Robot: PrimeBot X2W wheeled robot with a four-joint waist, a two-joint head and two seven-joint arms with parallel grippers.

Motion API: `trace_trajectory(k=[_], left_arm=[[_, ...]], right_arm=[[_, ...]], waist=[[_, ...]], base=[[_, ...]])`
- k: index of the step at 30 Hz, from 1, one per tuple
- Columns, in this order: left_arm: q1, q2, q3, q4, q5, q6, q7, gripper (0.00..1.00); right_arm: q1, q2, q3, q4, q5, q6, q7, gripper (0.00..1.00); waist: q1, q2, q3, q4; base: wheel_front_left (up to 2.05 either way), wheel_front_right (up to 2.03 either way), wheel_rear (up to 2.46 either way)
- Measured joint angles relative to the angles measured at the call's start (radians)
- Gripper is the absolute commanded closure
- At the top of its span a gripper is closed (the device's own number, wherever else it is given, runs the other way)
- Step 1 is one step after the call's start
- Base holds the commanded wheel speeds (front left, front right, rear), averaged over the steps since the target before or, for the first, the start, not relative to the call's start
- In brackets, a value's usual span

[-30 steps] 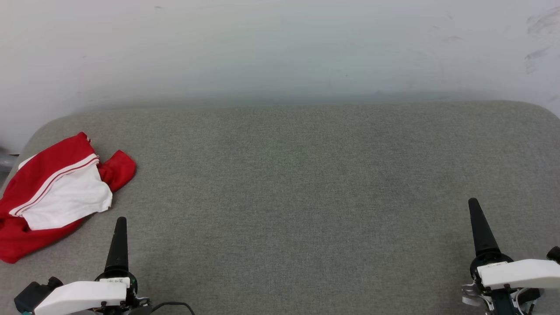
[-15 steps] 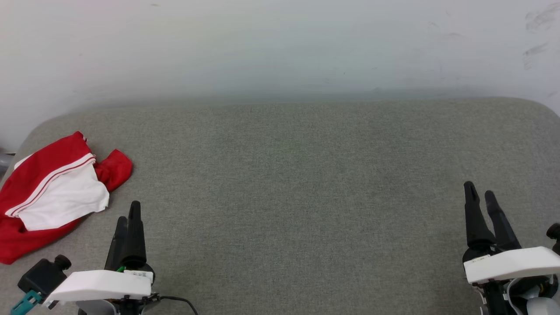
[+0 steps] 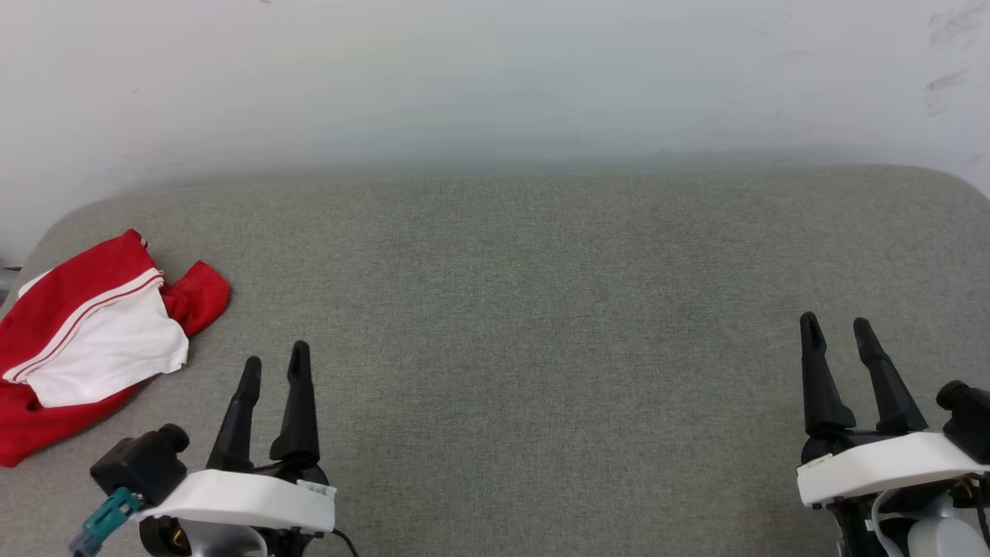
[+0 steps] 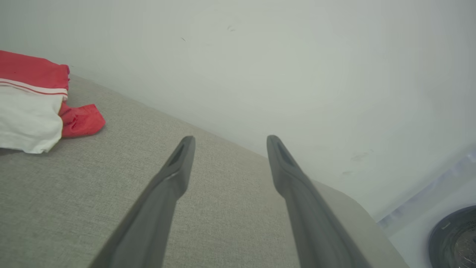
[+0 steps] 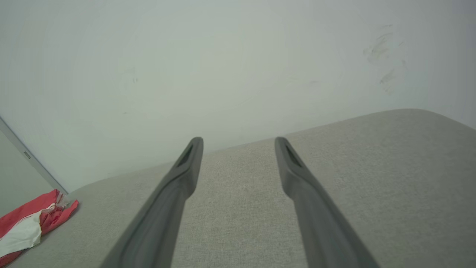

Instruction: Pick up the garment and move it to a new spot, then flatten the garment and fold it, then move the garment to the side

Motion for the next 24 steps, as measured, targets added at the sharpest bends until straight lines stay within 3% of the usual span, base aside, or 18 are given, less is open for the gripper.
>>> trace_trajectory(k=[11,24], left_arm=[[0.002,0.037,-0.091,-0.026,0.202,0.077,-0.030,0.00],[0.007,0.097,-0.209,-0.030,0.315,0.191,-0.060,0.00]], right_arm=[[0.000,0.000,0.024,-0.021,-0.187,0.000,-0.027,0.00],[0.000,0.000,0.030,-0.023,-0.347,0.000,-0.061,0.00]], waist=[[0.0000,0.0000,0.003,-0.005],[0.0000,0.0000,0.006,-0.012]], base=[[0.00,0.00,0.00],[0.00,0.00,0.00]])
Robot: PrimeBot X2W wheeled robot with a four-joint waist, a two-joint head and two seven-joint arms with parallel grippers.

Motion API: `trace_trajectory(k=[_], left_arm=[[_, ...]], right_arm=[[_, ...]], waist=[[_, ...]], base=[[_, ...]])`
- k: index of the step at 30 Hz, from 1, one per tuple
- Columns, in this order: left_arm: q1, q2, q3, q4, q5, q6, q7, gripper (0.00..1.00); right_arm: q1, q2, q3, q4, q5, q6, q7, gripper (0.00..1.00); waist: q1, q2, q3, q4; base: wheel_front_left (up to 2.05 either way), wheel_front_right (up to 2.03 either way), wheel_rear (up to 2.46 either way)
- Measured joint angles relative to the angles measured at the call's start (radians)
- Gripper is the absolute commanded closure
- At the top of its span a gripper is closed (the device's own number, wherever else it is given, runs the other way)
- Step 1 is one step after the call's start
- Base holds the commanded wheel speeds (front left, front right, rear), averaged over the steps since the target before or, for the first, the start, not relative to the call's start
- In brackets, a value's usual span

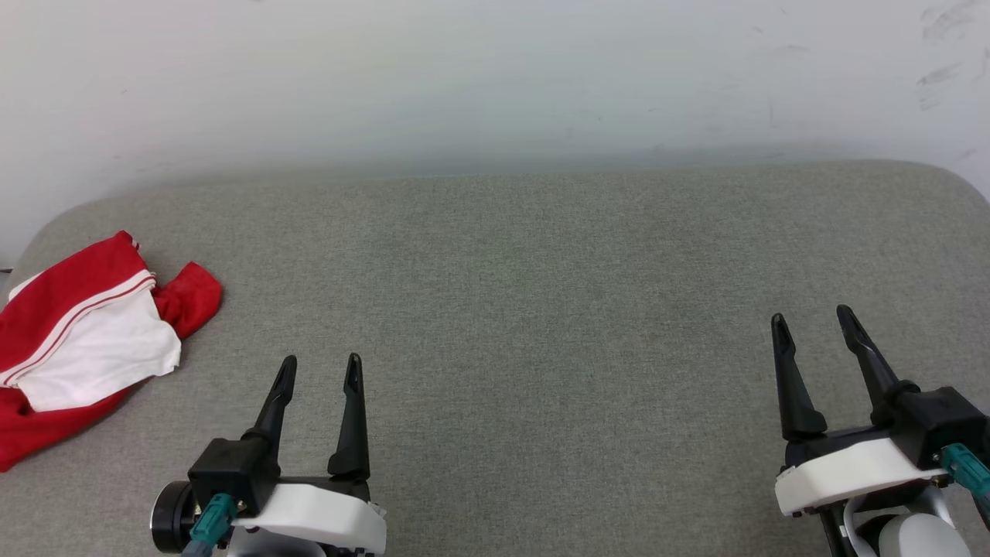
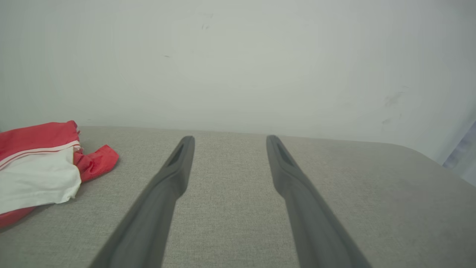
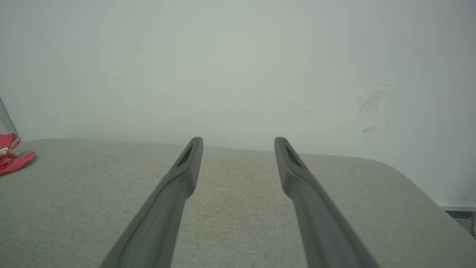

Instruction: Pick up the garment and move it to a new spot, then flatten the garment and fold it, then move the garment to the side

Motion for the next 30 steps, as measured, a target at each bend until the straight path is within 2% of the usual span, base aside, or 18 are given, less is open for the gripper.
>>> trace_trajectory(k=[8,11,17,23,30], left_arm=[[0.001,0.019,-0.045,0.008,0.050,0.045,-0.017,0.00],[0.005,-0.006,-0.019,-0.008,0.023,0.044,-0.024,0.00],[0.025,-0.038,0.039,-0.009,0.028,-0.024,-0.037,0.00],[0.044,-0.067,0.080,0.004,0.070,-0.091,-0.049,0.00],[0.058,-0.088,0.113,0.025,0.106,-0.149,-0.062,0.00]], right_arm=[[0.000,0.000,0.004,0.003,-0.034,0.000,-0.016,0.00],[0.000,0.000,-0.008,0.023,0.039,0.000,-0.023,0.00],[0.001,0.000,-0.003,0.055,0.113,0.000,-0.035,0.00],[0.001,-0.001,0.006,0.062,0.116,0.000,-0.046,0.00],[0.001,-0.001,0.014,0.071,0.086,0.000,-0.061,0.00]], waist=[[0.0000,0.0000,0.003,-0.003],[0.0001,0.0000,0.005,-0.003],[0.0000,0.0000,0.007,-0.005],[0.0000,0.0000,0.005,-0.009],[0.0000,0.0001,0.002,-0.012]], base=[[0.00,0.00,0.00],[0.00,0.00,0.00],[0.00,0.00,0.00],[0.00,0.00,0.00],[0.00,0.00,0.00]])
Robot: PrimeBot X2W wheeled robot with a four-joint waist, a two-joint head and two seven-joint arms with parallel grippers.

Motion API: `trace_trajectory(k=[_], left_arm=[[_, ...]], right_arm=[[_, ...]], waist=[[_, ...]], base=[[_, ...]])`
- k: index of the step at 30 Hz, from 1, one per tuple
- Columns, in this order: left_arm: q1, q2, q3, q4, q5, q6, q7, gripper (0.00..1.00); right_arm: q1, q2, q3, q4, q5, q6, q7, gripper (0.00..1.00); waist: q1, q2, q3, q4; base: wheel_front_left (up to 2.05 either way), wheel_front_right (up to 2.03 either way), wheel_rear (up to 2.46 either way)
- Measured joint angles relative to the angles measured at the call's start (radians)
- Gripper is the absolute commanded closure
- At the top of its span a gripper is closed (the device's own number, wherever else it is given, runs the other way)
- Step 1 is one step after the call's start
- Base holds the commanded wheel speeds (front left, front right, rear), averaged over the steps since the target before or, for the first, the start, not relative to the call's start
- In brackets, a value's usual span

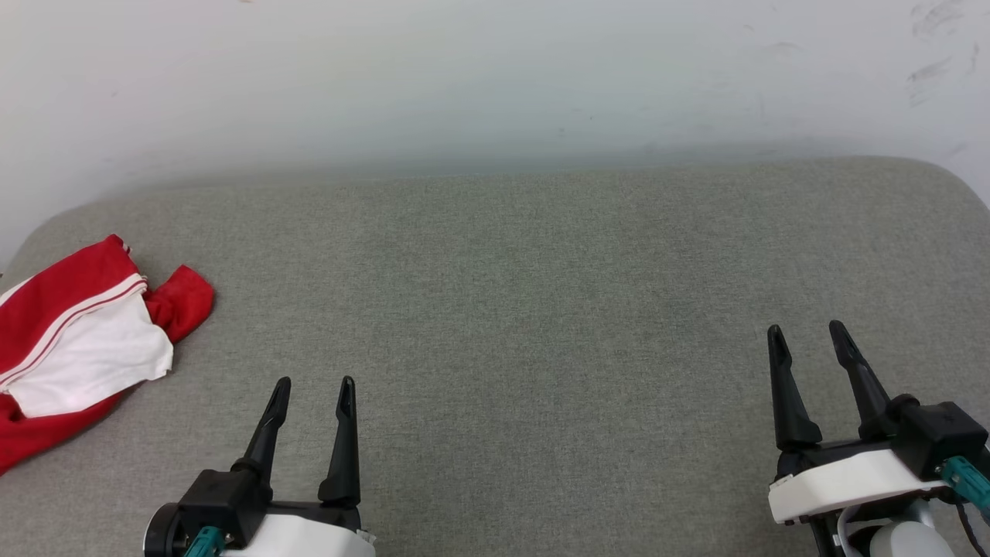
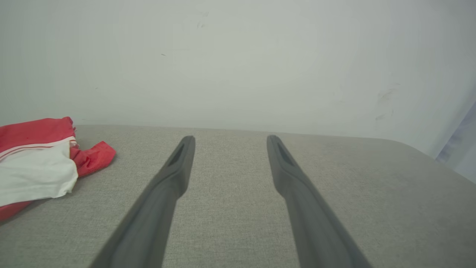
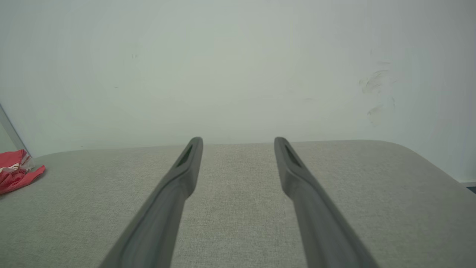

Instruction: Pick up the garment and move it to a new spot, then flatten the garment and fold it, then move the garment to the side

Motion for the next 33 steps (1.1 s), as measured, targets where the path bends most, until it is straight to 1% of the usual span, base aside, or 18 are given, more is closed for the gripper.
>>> trace_trajectory(k=[5,8,11,22,28,33], left_arm=[[0.006,-0.004,0.025,0.010,0.006,-0.023,-0.006,0.00],[0.010,-0.004,0.025,0.012,-0.005,-0.027,-0.013,0.00],[0.015,-0.005,0.025,0.027,-0.040,-0.033,-0.016,0.00],[0.016,-0.005,0.030,0.048,-0.045,-0.045,-0.017,0.00],[0.014,-0.005,0.033,0.055,-0.038,-0.052,-0.017,0.00],[0.015,-0.005,0.043,0.064,-0.030,-0.052,-0.017,0.00]], right_arm=[[0.000,0.000,0.006,0.011,-0.010,0.000,-0.008,0.00],[0.000,0.000,0.012,0.015,-0.019,0.000,-0.012,0.00],[0.000,0.000,0.015,0.025,-0.019,0.000,-0.017,0.00],[0.000,0.000,0.026,0.050,0.009,0.000,-0.017,0.00],[0.002,0.000,0.034,0.062,0.015,0.000,-0.017,0.00],[0.006,0.000,0.046,0.071,0.003,0.000,-0.017,0.00]], waist=[[0.0000,0.0000,-0.003,-0.002],[0.0000,0.0000,-0.005,-0.003],[0.0001,0.0000,-0.007,-0.003],[0.0000,0.0000,-0.011,0.006],[0.0000,0.0000,-0.012,0.037],[0.0000,0.0000,-0.017,0.081]], base=[[0.00,0.00,0.00],[0.00,0.00,0.00],[0.00,0.00,0.00],[0.00,0.00,0.00],[0.00,0.00,0.00],[0.00,0.00,0.00]])
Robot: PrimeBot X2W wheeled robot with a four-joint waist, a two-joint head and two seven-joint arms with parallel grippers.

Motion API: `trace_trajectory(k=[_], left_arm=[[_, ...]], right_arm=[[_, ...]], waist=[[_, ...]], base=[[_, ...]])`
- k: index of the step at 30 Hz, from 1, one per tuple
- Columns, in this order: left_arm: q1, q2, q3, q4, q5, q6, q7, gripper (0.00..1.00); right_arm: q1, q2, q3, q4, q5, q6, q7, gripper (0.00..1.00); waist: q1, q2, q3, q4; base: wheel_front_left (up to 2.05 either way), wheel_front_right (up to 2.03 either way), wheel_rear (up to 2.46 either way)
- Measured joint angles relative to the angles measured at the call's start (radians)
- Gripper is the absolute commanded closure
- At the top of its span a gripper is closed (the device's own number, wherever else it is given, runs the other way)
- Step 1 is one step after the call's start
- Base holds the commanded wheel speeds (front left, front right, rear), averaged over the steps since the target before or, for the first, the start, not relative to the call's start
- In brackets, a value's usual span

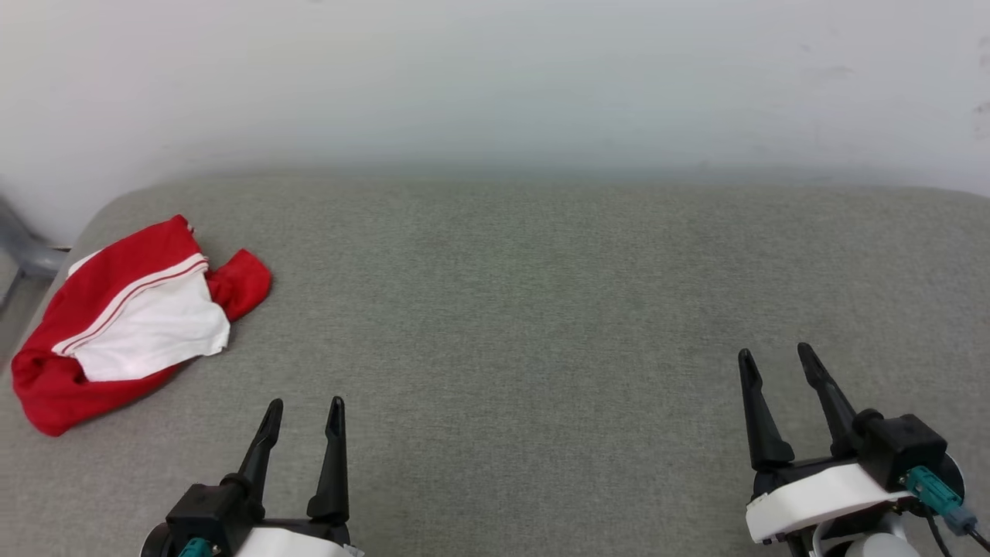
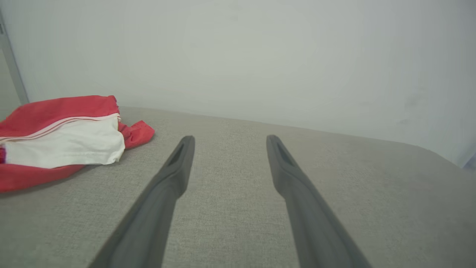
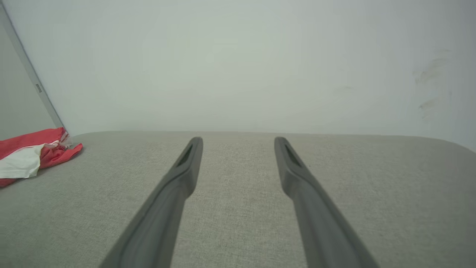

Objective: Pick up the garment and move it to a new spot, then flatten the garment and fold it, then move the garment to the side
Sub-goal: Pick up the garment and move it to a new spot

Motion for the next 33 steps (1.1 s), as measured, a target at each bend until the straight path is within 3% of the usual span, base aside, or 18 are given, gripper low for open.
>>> trace_trajectory(k=[20,33], left_arm=[[0.046,0.000,0.050,0.006,0.047,-0.010,0.000,0.00],[0.069,0.000,0.057,0.001,0.063,-0.020,0.000,0.00]], right_arm=[[0.039,0.000,0.066,0.026,-0.005,0.000,0.000,0.00],[0.059,0.000,0.095,0.036,0.017,0.000,0.000,0.00]], waist=[[0.0000,0.0000,-0.048,0.261],[0.0000,0.0000,-0.075,0.395]], base=[[0.00,0.00,0.00],[0.00,0.00,0.00]])
